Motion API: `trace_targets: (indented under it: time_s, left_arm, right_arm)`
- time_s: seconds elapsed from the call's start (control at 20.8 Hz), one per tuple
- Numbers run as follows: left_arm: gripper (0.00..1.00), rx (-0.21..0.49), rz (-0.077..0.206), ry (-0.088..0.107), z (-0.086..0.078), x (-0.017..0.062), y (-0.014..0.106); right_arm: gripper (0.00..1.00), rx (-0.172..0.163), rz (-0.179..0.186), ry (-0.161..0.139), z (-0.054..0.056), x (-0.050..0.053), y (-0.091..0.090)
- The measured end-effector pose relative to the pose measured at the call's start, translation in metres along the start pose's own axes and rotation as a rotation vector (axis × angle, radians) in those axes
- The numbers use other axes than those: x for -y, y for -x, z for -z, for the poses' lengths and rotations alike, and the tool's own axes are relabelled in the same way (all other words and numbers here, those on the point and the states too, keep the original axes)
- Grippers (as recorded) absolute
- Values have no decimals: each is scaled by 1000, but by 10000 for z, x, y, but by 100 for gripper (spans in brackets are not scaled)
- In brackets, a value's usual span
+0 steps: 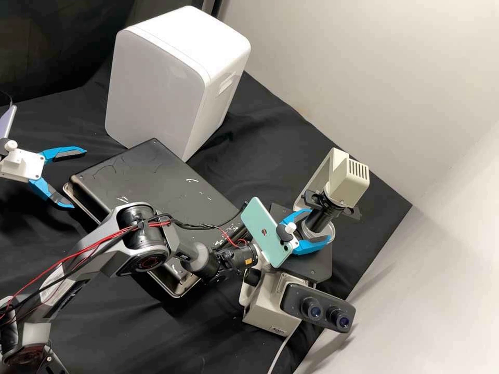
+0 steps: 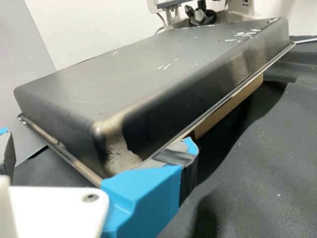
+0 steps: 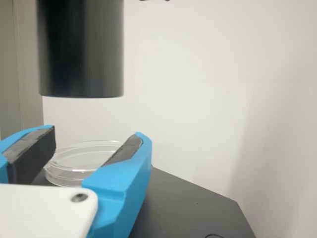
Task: Place the petri dish on the bench
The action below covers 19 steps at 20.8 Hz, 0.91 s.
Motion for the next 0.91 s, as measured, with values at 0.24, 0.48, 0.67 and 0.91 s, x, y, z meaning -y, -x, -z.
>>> trace_targets:
  time_s: [0.24, 0.48, 0.67, 0.91]
  left_arm:
    - [100, 0, 0, 0, 0, 0, 0]
    - [100, 0, 0, 0, 0, 0, 0]
    - [100, 0, 0, 0, 0, 0, 0]
    - [100, 0, -3, 0, -3, -5, -22]
  right_arm:
    - [0, 0, 0, 0, 0, 0, 0]
    - [0, 0, 0, 0, 0, 0, 0]
    - [100, 10, -10, 3, 8, 14, -2]
    - [100, 102, -121, 105, 49, 68, 41]
